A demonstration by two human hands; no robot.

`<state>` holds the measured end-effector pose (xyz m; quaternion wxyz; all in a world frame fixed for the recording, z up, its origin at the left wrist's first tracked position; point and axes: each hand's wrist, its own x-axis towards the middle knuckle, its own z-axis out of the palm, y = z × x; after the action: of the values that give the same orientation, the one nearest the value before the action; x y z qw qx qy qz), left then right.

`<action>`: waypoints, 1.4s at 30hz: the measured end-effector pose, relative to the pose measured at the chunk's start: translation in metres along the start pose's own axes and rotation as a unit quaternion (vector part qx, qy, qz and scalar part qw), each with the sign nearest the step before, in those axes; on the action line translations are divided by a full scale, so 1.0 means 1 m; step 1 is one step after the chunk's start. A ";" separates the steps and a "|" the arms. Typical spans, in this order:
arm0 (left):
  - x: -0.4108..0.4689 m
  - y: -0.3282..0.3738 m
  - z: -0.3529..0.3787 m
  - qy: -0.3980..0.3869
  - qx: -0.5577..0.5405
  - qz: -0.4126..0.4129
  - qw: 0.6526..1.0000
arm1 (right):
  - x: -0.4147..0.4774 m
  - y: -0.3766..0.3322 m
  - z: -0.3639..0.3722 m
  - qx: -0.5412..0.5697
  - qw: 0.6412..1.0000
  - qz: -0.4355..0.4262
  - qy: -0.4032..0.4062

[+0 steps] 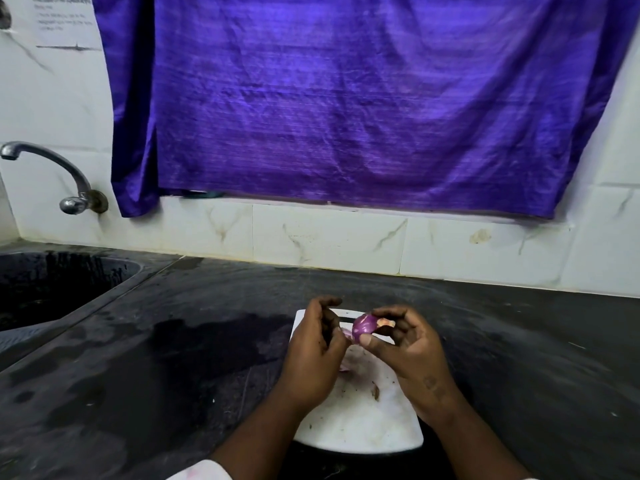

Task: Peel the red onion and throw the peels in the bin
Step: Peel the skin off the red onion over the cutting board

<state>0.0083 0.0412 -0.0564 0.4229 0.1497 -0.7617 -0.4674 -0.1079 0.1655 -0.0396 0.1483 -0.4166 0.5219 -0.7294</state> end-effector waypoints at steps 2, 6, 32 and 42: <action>0.001 -0.003 -0.001 0.018 0.029 -0.011 0.999 | 0.000 -0.003 -0.001 0.032 0.999 0.008 0.007; 0.003 -0.010 -0.002 0.016 0.074 -0.023 0.997 | 0.001 -0.001 -0.002 0.085 0.996 0.038 0.005; 0.000 0.009 -0.003 0.053 0.006 0.057 0.997 | -0.002 -0.002 0.000 -0.016 0.999 0.044 0.000; 0.000 0.012 -0.002 0.024 -0.046 0.044 0.998 | -0.002 -0.003 -0.002 -0.004 0.999 0.035 -0.012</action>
<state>0.0120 0.0463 -0.0460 0.4676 0.1077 -0.7351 -0.4789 -0.1077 0.1687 -0.0383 0.1786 -0.4069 0.5374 -0.7167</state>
